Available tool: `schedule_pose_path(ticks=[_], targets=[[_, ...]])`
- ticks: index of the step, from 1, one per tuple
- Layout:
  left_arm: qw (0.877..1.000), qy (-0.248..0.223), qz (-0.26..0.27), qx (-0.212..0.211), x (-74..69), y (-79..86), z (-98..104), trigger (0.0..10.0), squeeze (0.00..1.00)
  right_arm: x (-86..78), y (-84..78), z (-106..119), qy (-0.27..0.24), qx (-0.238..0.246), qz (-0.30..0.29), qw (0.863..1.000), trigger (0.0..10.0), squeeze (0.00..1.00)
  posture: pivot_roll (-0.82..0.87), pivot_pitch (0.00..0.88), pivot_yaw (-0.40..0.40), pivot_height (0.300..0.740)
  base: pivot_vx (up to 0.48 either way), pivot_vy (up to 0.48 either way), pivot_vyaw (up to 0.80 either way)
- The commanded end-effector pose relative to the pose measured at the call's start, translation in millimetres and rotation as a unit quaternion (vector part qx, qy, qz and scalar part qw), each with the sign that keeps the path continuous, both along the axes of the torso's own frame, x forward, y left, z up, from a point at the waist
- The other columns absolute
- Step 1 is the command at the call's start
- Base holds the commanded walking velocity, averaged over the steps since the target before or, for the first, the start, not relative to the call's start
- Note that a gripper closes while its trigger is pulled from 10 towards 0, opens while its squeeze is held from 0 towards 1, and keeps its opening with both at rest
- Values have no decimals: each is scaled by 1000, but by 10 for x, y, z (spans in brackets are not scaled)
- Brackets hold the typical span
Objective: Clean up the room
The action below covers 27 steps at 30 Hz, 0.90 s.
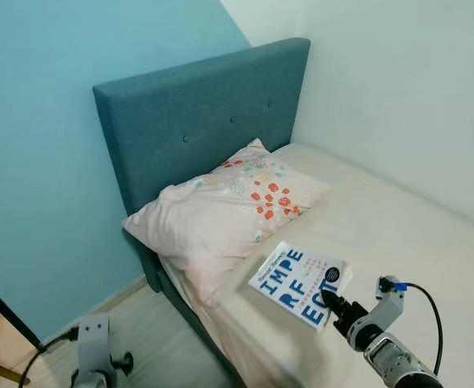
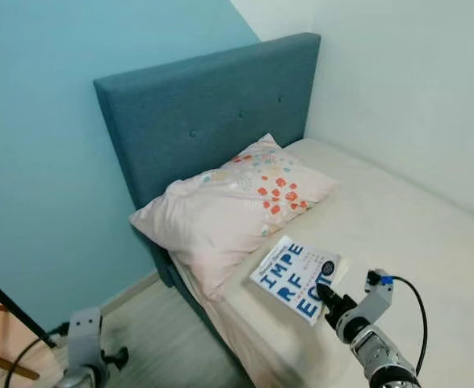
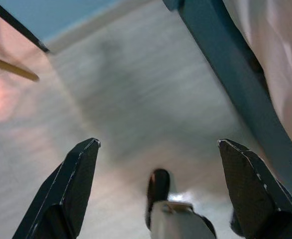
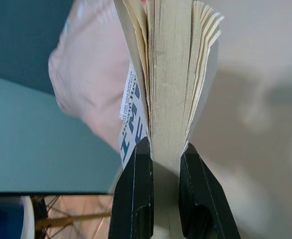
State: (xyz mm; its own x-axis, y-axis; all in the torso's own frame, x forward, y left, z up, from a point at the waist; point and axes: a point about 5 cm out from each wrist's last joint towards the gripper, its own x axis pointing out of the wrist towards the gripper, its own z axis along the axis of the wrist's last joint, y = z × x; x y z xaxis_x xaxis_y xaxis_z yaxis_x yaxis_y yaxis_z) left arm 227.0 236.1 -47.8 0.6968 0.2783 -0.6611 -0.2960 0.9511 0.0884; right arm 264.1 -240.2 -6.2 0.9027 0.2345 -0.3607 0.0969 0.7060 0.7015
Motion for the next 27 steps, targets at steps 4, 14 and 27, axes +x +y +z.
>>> schedule_pose_path(ticks=[4,14,27], targets=[[1000,-10,5,11,19,45,31,10000,0,9,-24,27,-15,16,-10,1000,10000,0,-83,72,-40,655,0,0,0],[999,-22,11,22,42,102,71,10000,0,39,-100,83,-29,24,-31,999,10000,0,-74,83,-30,625,0,0,0],[999,-21,2,32,-14,134,51,10000,0,69,-61,86,-27,23,-34,999,10000,0,-36,116,-19,580,0,0,0]])
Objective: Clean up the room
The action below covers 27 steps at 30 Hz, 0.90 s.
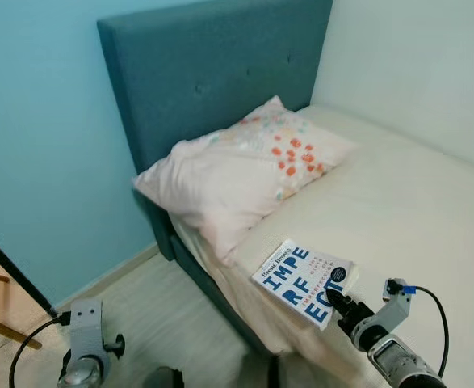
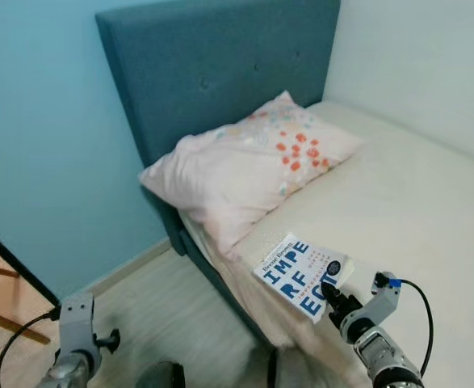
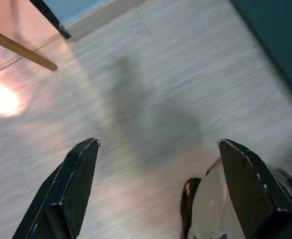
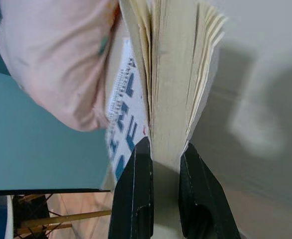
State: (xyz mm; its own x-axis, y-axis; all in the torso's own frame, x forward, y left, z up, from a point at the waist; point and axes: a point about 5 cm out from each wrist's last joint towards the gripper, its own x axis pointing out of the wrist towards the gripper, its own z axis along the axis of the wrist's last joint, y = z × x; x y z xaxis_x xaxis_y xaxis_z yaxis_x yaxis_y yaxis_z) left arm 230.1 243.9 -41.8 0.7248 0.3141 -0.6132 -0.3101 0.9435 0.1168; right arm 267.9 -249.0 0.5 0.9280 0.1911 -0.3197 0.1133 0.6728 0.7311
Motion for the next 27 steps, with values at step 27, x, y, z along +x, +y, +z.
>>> schedule_pose_path(ticks=[27], targets=[[999,17,-27,37,-140,248,2,10000,0,323,112,221,-11,-49,4,999,10000,0,14,157,10,571,0,0,0]])
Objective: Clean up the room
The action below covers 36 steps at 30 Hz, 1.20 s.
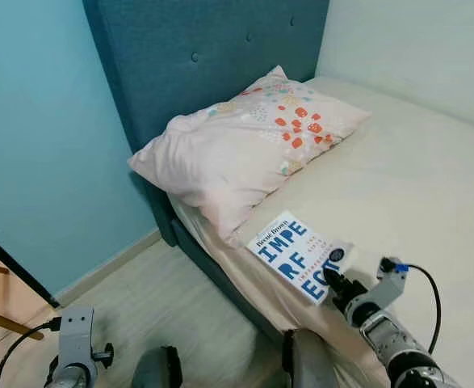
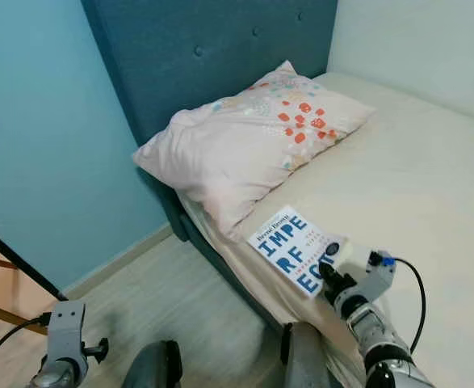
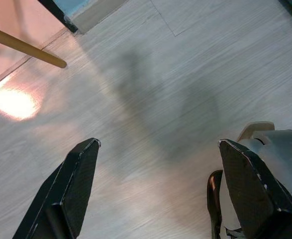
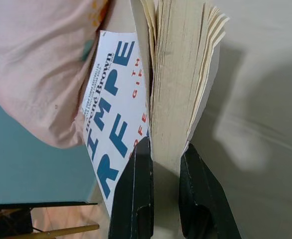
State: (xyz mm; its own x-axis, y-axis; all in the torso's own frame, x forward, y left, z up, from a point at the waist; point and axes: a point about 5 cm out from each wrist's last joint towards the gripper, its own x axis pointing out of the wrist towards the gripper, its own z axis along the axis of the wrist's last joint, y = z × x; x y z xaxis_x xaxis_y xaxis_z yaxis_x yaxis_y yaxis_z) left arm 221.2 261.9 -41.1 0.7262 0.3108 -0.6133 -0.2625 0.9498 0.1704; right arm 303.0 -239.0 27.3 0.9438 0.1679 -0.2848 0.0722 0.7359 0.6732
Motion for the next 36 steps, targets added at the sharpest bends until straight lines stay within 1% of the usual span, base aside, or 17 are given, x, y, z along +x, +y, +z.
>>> schedule_pose_path(ticks=[1,7,8,10,11,12,13,16,18,21,23,28,29,30,31,33,36], targets=[[1000,6,-5,12,-52,65,-6,10000,0,-11,11,-32,16,-13,3,1000,10000,0,15,159,11,571,0,0,0],[1000,6,-7,10,-64,50,-17,10000,0,27,8,3,14,-21,-2,1000,10000,0,15,162,11,571,0,0,0],[1000,6,-7,9,-65,47,-20,10000,0,35,3,12,13,-24,-3,1000,10000,145,13,163,11,571,0,0,0],[1000,6,-7,9,-65,47,-20,10000,0,35,3,12,13,-24,-3,1000,10000,145,13,163,11,571,0,0,0],[1000,6,-7,8,-64,42,-21,10000,0,42,-24,26,12,-28,-10,999,10000,682,13,162,10,571,0,0,0],[1000,6,-7,8,-64,42,-21,10000,0,42,-24,26,12,-28,-10,999,10000,682,13,162,10,571,0,0,0],[1000,6,-8,7,-60,35,-21,10000,0,46,-63,40,13,-34,-21,999,10000,965,8,158,10,571,0,0,0],[1000,6,-8,6,-57,25,-23,10000,0,44,-107,49,16,-42,-31,998,10000,1000,3,151,6,571,0,0,0],[1000,4,-2,-2,-48,-1,-28,10000,0,16,-237,68,19,-59,-59,996,10000,1000,-23,142,4,571,0,0,0],[1000,4,-1,-5,-44,-23,-35,10000,0,-8,-307,72,20,-66,-73,995,10000,1000,-30,139,4,571,0,0,0],[1000,6,-2,-15,-30,-94,-54,10000,0,-99,-459,49,30,-83,-99,991,10000,1000,-55,127,-3,571,0,0,0],[1000,5,-4,-27,-15,-155,-66,10000,0,-177,-572,36,33,-90,-118,988,10000,961,-63,121,-7,571,0,0,0],[999,3,-8,-38,-4,-202,-74,10000,0,-217,-653,55,23,-90,-134,987,10000,580,-71,117,-7,571,0,0,0],[999,7,-11,-48,-1,-248,-89,10000,0,-232,-738,121,-3,-89,-151,984,10000,0,-84,111,-7,571,0,0,0],[999,7,-11,-48,-1,-248,-89,10000,0,-232,-738,121,-3,-89,-151,984,10000,0,-84,111,-7,571,0,0,0],[998,9,-10,-62,2,-298,-104,10000,0,-204,-845,319,-81,-76,-175,978,10000,0,-90,107,-8,579,0,0,0],[998,18,-3,-64,-1,-309,-117,10000,0,-77,-823,587,-159,-67,-155,973,10000,0,-98,96,-11,589,0,0,0]])
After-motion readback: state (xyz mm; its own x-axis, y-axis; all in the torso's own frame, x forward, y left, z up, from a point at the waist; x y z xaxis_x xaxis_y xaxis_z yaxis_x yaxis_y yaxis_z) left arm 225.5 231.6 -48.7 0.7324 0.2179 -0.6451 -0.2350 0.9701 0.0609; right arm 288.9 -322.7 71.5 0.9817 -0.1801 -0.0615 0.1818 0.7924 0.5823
